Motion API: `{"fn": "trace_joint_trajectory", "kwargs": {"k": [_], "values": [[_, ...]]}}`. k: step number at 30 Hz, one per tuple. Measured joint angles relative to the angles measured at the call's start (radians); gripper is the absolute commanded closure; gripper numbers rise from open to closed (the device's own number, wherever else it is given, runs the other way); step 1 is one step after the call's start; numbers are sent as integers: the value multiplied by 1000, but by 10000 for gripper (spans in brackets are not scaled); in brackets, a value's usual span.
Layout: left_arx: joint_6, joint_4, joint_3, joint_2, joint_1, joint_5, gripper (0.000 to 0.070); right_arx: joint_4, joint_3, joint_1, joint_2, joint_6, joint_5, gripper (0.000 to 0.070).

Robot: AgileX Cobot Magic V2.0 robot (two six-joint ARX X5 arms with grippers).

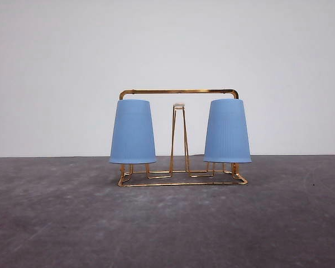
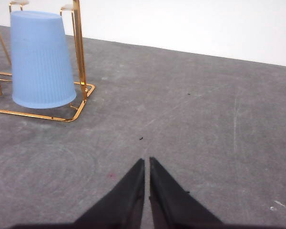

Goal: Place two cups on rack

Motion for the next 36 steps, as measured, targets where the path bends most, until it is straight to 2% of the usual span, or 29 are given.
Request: {"fn": "trace_joint_trajectory", "kwargs": {"k": [36], "values": [[0, 0, 0, 0, 0, 0, 684, 0, 0, 0, 0, 0, 0, 684]]}}
